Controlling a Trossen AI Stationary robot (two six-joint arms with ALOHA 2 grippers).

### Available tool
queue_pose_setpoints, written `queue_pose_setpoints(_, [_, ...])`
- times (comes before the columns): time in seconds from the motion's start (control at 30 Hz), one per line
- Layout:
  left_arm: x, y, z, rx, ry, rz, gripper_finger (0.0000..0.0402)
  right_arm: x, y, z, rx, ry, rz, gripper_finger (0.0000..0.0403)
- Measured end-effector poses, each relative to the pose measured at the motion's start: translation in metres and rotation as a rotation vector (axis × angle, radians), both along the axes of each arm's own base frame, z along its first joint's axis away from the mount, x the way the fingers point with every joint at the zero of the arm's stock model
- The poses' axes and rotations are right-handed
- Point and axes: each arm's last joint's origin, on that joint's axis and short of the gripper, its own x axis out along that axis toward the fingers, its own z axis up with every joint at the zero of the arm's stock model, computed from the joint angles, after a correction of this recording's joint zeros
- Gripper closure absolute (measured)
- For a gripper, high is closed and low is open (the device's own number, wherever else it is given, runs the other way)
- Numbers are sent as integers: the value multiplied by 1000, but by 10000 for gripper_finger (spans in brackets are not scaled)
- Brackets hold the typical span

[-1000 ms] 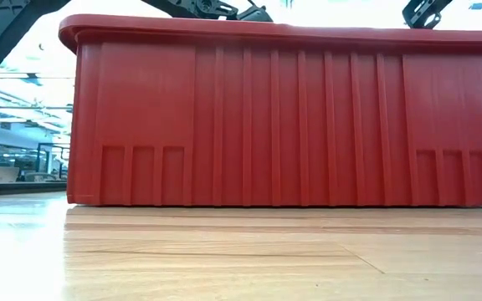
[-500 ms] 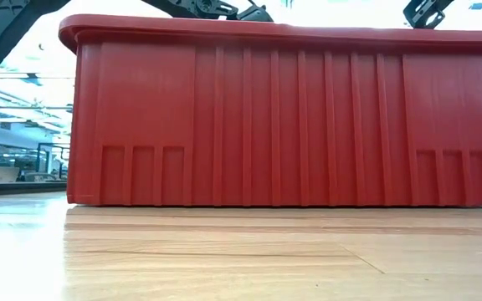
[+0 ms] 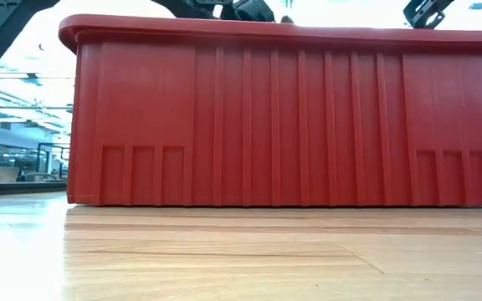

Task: Pick and place slides into bin
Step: Put the black slide into the red bin

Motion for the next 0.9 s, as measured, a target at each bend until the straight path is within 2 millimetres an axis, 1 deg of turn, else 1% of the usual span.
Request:
queue_pose_setpoints(0.13, [-7, -2, 17, 38, -37, -7, 172, 0, 0, 0, -1, 0, 1, 403])
queue_pose_setpoints(0.27, [-14, 1, 30, 66, -70, 5, 172, 0, 0, 0, -5, -1, 1, 403])
queue_pose_setpoints(0.37, [-15, 4, 30, 114, -67, 5, 172, 0, 0, 0, -9, -3, 2, 403])
queue_pose_setpoints(0.53, [-17, 6, 25, 118, -29, 2, 172, 0, 0, 0, -7, -2, 2, 403])
queue_pose_setpoints(0.7, [-18, -1, 20, 111, -2, -87, 172, 0, 0, 0, -6, -2, 1, 403])
queue_pose_setpoints(0.9, [-17, -5, 19, 206, 5, -126, 172, 0, 0, 0, -6, -1, 1, 403])
